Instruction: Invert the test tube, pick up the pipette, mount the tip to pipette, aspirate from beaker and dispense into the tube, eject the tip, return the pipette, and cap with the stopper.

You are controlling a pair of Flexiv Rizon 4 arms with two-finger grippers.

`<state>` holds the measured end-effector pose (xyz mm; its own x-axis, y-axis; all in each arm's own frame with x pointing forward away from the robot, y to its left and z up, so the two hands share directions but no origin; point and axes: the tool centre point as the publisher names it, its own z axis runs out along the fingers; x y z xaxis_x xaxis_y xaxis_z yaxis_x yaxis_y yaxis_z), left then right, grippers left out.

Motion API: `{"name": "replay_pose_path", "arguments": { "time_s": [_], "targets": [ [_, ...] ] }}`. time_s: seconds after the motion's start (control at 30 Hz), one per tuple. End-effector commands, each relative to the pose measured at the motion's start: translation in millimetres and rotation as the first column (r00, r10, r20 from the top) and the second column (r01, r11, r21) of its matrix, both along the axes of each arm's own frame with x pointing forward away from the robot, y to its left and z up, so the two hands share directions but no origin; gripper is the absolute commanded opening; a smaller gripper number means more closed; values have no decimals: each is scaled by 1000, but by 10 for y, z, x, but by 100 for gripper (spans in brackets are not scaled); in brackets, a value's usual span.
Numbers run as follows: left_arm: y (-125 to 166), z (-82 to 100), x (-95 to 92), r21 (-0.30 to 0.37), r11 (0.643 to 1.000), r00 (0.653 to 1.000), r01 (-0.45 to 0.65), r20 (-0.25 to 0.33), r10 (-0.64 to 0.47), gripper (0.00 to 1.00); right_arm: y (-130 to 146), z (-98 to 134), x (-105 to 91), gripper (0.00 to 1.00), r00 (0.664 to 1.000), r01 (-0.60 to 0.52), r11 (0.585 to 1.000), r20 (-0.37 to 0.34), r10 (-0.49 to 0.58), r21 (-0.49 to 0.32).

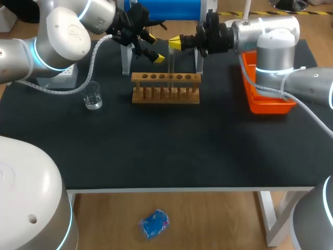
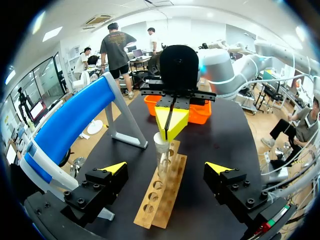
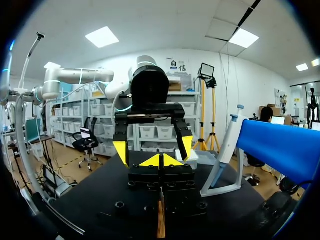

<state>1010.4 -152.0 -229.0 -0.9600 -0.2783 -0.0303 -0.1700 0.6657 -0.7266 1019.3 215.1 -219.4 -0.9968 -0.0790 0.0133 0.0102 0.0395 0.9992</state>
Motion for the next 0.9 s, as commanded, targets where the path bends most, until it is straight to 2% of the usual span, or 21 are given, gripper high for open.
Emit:
{"name": "replay_pose_path", "arguments": {
  "time_s": [0.03, 0.9],
  "targets": [
    [0, 6, -1, 2, 1000, 1000, -1, -2, 1, 100, 16, -31, 43, 0, 1000, -10, 1000, 1, 10, 8],
    [0, 6, -1, 2, 1000, 1000, -1, -2, 1, 100, 34, -154, 67, 0, 999, -17, 999, -31, 18, 38]
  ]
}}
